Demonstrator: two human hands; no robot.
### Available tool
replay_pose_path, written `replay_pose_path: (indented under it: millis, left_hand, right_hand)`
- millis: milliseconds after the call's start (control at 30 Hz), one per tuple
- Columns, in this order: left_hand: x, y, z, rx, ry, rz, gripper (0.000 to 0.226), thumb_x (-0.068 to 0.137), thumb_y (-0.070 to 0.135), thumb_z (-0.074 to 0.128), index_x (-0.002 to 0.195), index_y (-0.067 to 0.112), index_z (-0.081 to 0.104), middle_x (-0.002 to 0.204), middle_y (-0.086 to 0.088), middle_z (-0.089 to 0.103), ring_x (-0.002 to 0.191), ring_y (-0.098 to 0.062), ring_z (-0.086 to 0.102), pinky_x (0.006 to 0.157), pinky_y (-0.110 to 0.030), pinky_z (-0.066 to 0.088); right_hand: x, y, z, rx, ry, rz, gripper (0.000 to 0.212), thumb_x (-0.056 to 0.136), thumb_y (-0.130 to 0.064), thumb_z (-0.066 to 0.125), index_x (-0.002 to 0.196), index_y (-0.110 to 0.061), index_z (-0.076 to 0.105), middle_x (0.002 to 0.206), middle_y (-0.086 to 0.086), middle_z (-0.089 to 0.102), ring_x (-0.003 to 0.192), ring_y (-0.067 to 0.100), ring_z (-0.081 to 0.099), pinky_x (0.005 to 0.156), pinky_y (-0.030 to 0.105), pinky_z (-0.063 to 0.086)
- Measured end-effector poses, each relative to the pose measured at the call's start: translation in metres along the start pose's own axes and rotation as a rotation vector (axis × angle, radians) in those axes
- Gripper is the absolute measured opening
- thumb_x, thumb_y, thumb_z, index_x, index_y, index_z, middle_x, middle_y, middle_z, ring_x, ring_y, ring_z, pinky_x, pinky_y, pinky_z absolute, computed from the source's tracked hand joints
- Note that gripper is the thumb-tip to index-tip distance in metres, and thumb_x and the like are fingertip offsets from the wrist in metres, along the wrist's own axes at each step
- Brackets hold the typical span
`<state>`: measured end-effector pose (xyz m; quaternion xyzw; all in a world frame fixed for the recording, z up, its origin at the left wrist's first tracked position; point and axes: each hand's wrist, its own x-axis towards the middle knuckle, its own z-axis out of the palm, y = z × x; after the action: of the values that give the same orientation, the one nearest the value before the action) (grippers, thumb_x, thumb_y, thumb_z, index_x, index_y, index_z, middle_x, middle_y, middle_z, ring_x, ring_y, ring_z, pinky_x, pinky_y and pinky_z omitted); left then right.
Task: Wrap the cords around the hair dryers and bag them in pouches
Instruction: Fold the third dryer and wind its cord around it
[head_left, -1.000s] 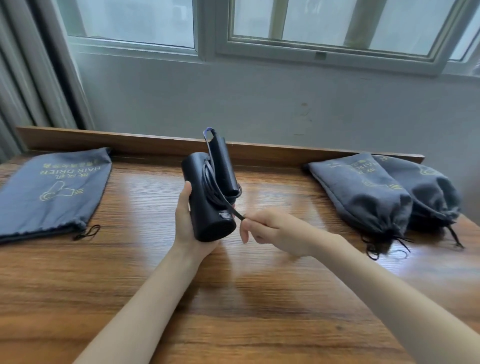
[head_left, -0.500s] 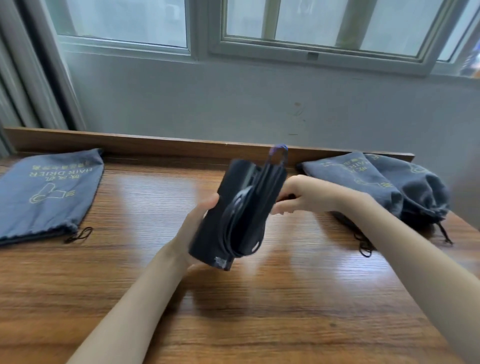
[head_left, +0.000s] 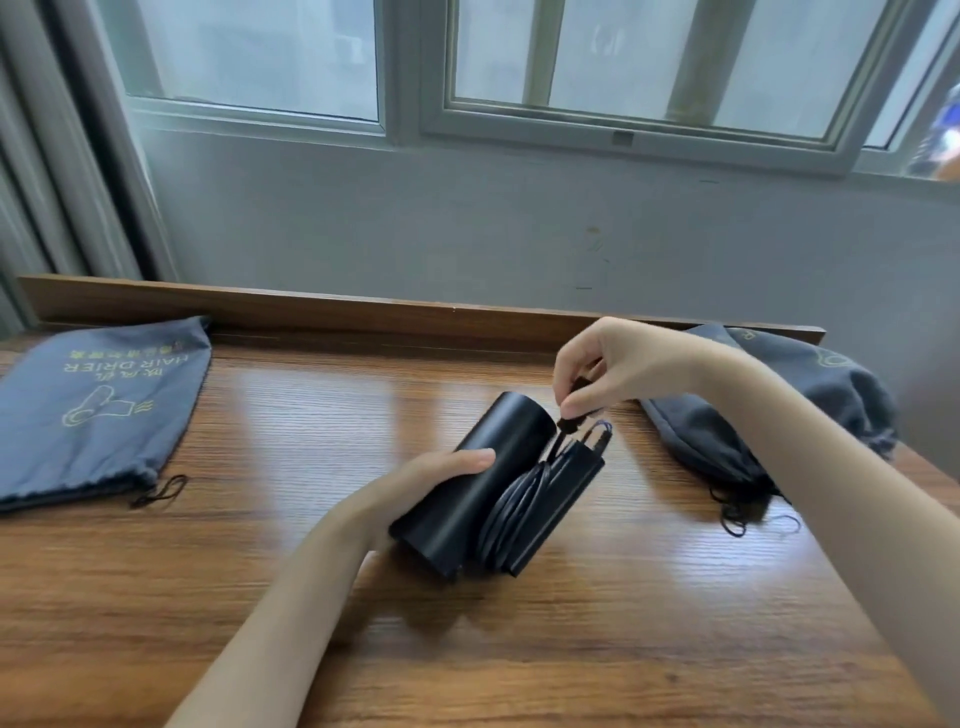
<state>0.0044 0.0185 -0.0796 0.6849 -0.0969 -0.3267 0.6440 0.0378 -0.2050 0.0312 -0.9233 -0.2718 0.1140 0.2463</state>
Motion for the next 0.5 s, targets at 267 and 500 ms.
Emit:
replay_pose_path:
  millis: [267, 500]
  left_hand:
    - [0.018, -0.008, 0.002, -0.252, 0.378, 0.245, 0.041, 0.081, 0.044, 0.06, 0.114, 0.021, 0.058, 0.101, -0.01, 0.07, 0.089, -0.026, 0.068, 0.068, -0.034, 0.054]
    - [0.024, -0.015, 0.006, -0.245, 0.63, 0.423, 0.025, 0.082, 0.038, 0.064, 0.106, 0.031, 0.058, 0.105, 0.001, 0.067, 0.096, -0.016, 0.064, 0.086, -0.038, 0.053]
  right_hand:
    - [0.012, -0.026, 0.079, -0.121, 0.529, -0.081, 0.015, 0.082, -0.032, 0.067, 0.072, -0.02, 0.065, 0.079, -0.009, 0.062, 0.078, 0.01, 0.056, 0.075, 0.031, 0.046]
    - [0.026, -0.028, 0.128, 0.546, 0.923, -0.051, 0.014, 0.092, -0.012, 0.054, 0.085, -0.019, 0.062, 0.082, -0.006, 0.064, 0.076, 0.002, 0.057, 0.066, 0.01, 0.041]
